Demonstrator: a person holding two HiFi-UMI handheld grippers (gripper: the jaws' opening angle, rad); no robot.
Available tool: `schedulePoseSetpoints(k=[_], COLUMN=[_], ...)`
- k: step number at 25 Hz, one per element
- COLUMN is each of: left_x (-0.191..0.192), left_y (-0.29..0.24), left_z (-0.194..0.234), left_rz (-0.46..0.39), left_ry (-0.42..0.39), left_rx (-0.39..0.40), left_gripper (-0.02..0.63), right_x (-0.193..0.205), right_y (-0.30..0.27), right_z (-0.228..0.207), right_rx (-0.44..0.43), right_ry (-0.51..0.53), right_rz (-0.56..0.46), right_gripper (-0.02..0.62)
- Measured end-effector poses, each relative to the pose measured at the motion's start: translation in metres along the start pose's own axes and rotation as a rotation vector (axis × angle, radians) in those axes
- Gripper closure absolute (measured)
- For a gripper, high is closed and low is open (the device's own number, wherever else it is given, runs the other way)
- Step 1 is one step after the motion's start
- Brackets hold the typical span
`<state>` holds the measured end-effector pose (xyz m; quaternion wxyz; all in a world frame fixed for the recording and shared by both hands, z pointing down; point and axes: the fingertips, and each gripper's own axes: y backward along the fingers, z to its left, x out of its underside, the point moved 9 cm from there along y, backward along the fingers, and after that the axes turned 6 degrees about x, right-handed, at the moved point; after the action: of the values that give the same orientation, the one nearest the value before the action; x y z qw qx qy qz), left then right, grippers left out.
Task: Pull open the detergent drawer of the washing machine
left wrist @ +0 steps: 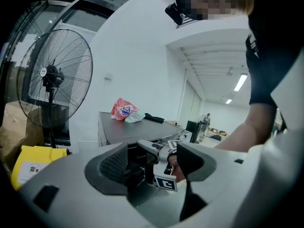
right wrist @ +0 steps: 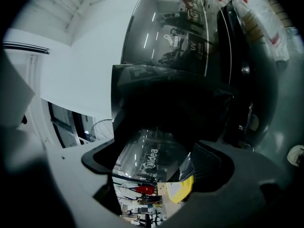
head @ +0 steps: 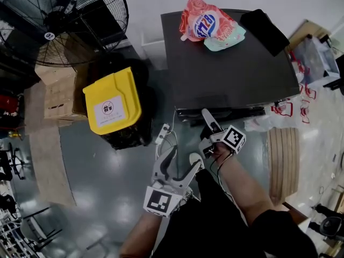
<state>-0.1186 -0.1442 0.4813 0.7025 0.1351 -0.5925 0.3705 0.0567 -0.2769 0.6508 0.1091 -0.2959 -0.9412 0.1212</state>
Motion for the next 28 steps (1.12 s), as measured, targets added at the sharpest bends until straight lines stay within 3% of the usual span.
schedulePoseSetpoints(k=[12, 28], left_x=[0.005, 0.023], left_y=[0.024, 0.077], left_z=[-0.027, -0.071], left_rz=[-0.010, -0.018], left_ry=[-0.011, -0.036], left_rx=[0.001, 0.020], left_gripper=[0.311, 0.311], right_x=[0.018, 0.067], right_y=[0.031, 0.112], right_z=[-0.005, -0.029], right_rx=[0.005, -0.004], right_ry=[-0.020, -0.049], right_rz=[-0.014, -0.023], right_gripper=[0.120, 0.120])
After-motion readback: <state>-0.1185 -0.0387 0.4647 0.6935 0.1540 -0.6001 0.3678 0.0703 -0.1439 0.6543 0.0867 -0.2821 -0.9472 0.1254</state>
